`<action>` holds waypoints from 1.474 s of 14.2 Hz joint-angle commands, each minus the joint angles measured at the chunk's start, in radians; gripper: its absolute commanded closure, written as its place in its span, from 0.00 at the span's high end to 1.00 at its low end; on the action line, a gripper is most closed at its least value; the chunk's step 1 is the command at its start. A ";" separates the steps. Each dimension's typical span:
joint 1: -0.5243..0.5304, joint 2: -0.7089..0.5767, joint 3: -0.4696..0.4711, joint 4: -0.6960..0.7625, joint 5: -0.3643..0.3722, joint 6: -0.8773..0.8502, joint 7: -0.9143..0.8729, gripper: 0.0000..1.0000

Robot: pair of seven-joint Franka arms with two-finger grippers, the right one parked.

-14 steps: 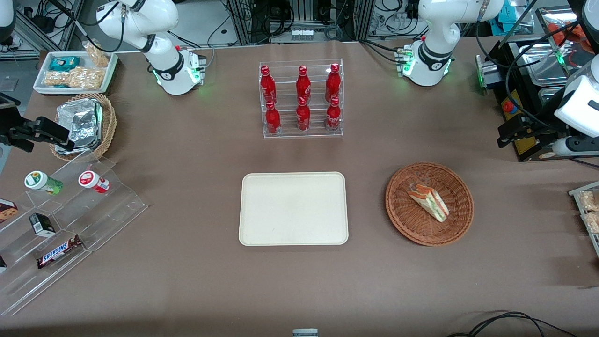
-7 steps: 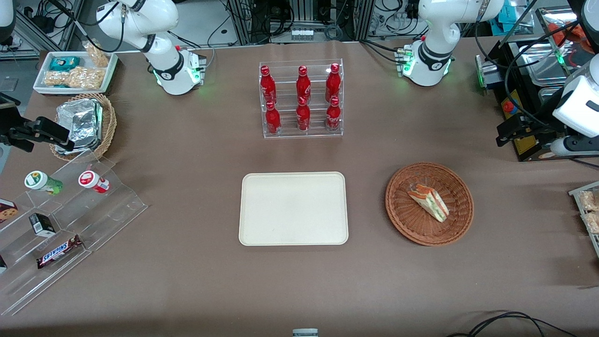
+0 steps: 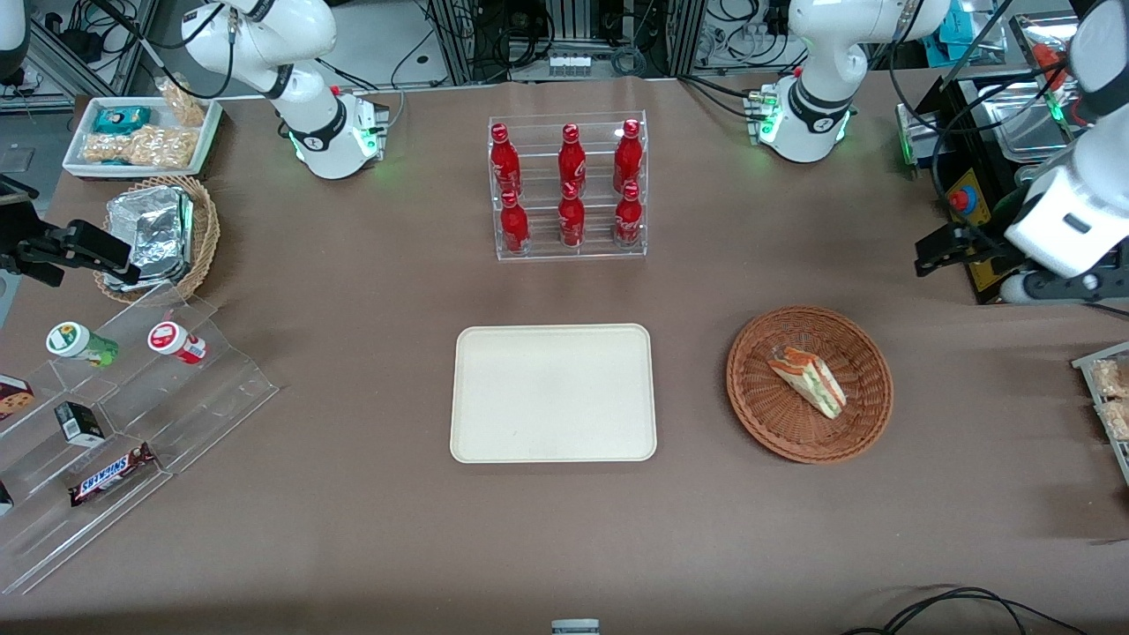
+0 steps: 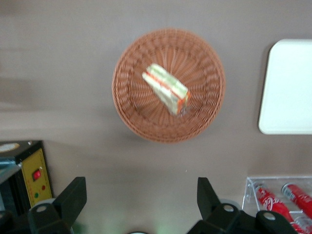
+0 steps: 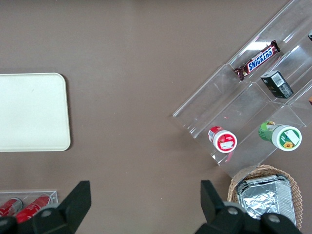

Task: Place sandwich from basket to tray
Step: 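Move the open left gripper down over the sandwich in the basket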

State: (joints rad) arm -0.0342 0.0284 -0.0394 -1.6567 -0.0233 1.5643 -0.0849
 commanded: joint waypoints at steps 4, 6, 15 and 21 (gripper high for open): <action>-0.056 -0.011 -0.004 -0.305 0.023 0.339 -0.189 1.00; -0.070 -0.004 -0.004 -0.383 0.025 0.465 -0.284 1.00; -0.121 0.140 -0.001 -0.499 0.043 0.792 -1.028 1.00; -0.116 0.272 0.001 -0.414 0.097 0.801 -1.194 1.00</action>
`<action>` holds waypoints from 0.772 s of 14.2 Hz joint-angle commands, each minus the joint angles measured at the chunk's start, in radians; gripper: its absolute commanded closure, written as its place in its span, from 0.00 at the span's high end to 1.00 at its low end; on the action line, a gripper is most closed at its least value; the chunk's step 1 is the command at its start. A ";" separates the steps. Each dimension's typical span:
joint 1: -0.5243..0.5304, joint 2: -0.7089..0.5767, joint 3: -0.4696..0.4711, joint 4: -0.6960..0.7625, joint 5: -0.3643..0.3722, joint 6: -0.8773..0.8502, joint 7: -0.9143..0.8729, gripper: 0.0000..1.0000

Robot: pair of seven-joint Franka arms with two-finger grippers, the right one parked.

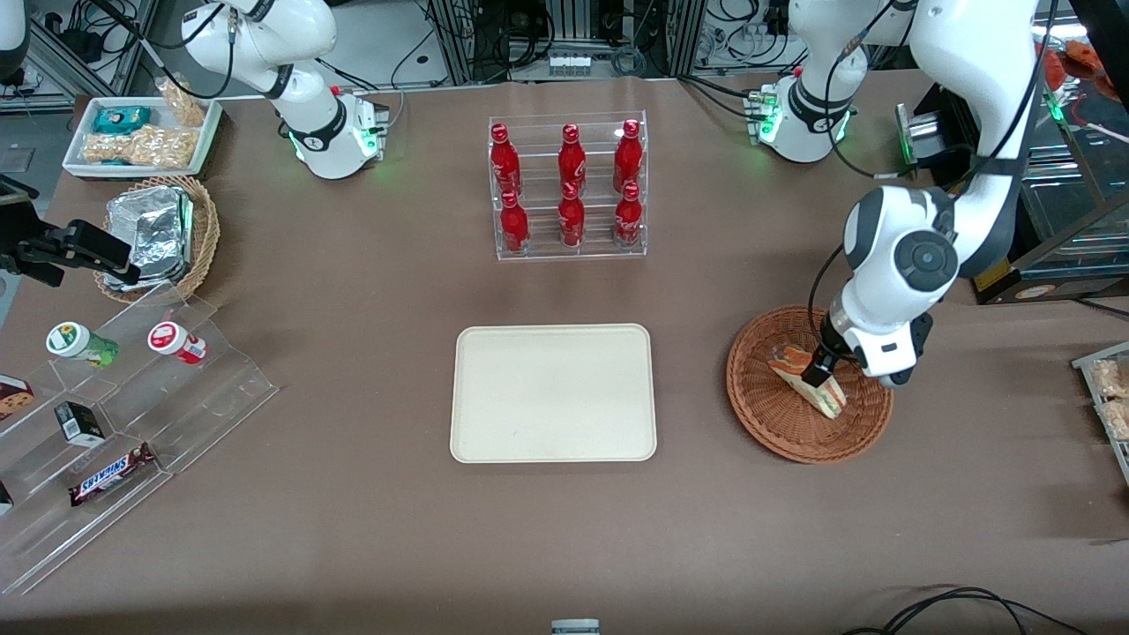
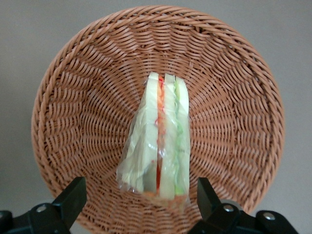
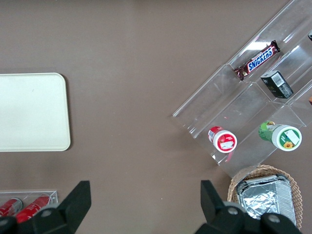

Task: Place sandwich from basket to tray
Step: 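Close the left gripper on the wrapped sandwich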

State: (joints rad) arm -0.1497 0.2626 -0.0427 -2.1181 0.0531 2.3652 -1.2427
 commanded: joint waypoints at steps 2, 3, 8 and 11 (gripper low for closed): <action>0.001 0.076 0.004 0.066 0.004 0.000 -0.041 1.00; 0.001 0.083 0.004 0.064 0.001 0.000 -0.047 0.80; 0.012 0.070 0.004 0.067 0.008 -0.050 -0.034 0.05; -0.002 0.072 0.001 0.264 -0.001 -0.379 0.078 0.05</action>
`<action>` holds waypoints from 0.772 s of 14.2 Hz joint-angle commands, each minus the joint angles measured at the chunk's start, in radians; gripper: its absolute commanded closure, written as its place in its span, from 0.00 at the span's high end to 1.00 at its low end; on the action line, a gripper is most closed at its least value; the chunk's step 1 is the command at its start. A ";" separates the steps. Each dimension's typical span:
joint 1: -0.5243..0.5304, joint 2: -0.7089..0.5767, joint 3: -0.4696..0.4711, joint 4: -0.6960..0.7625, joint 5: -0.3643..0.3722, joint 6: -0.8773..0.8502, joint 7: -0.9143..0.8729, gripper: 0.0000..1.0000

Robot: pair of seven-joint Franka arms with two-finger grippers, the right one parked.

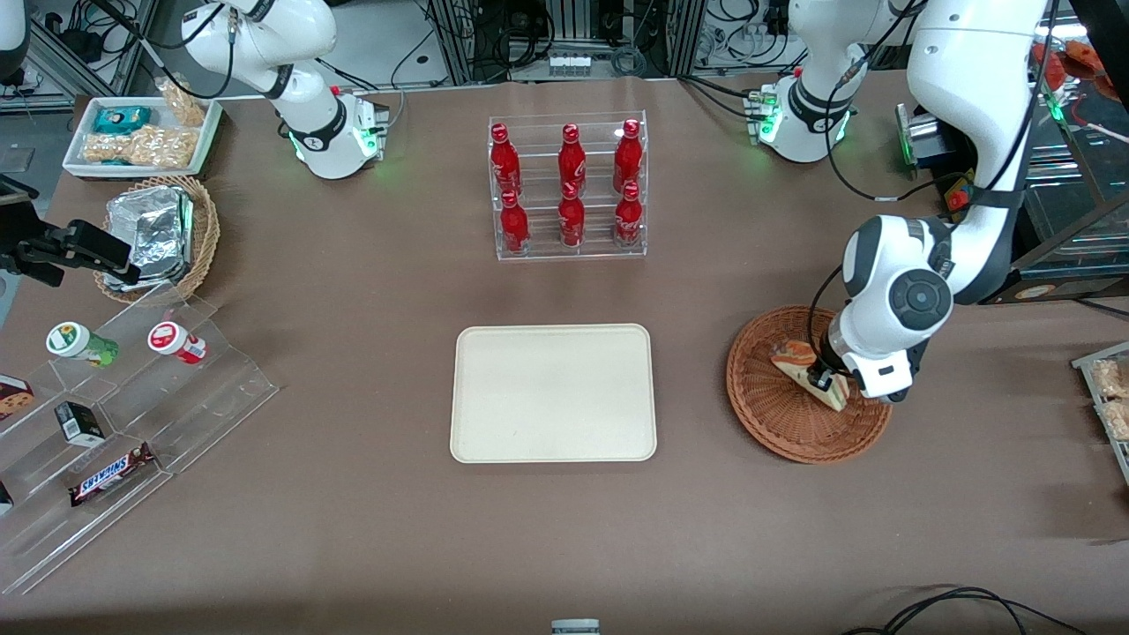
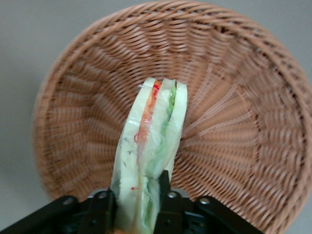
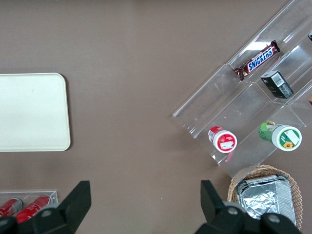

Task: Place sandwich from basket to tray
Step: 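Close the left gripper on the wrapped sandwich, then lift the sandwich and carry it over the cream tray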

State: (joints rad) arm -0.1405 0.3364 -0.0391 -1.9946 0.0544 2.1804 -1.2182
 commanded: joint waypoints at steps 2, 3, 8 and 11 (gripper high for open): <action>-0.028 0.010 -0.036 0.212 -0.008 -0.238 0.104 0.05; -0.031 0.012 -0.062 0.214 -0.008 -0.235 0.176 0.03; -0.095 0.237 -0.197 0.517 0.042 -0.255 0.396 0.02; -0.198 0.363 -0.202 0.667 0.117 -0.238 0.401 0.00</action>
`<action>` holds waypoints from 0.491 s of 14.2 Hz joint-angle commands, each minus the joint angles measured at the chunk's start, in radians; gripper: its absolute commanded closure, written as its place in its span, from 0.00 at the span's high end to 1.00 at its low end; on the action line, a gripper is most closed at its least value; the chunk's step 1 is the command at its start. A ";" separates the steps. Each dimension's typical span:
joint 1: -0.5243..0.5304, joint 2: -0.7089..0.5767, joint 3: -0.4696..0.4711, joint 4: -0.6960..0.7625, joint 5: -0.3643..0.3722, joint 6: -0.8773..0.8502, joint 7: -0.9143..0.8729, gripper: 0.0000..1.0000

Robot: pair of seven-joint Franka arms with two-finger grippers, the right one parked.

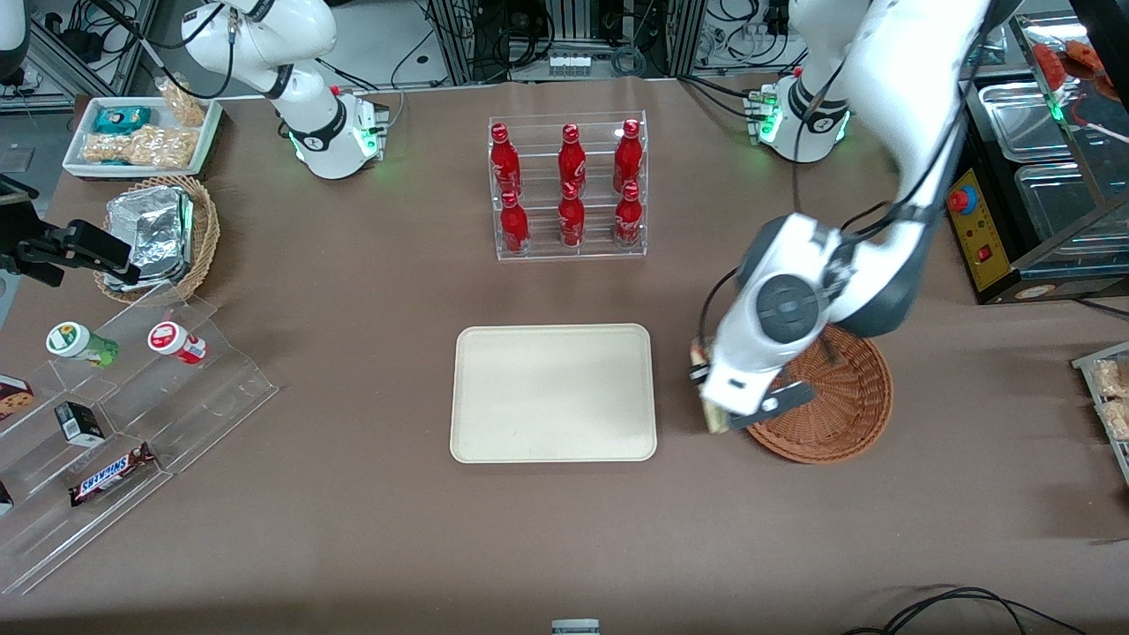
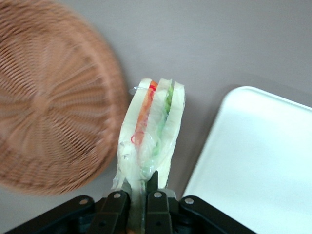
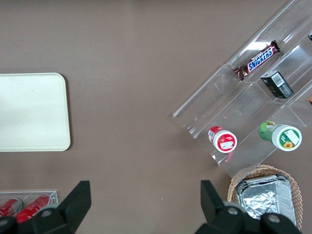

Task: Place sandwich from basket to tray
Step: 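Lift the sandwich and carry it over the cream tray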

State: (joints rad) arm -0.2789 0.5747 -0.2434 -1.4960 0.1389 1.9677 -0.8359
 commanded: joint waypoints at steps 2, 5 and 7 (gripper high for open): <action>-0.138 0.219 0.004 0.293 0.034 -0.009 0.003 0.00; -0.222 0.361 0.006 0.472 0.036 0.019 -0.037 0.00; -0.276 0.386 0.009 0.491 0.044 0.028 -0.045 0.00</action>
State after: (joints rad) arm -0.5029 0.8949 -0.2452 -1.1093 0.1577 2.0090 -0.8586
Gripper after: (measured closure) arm 0.868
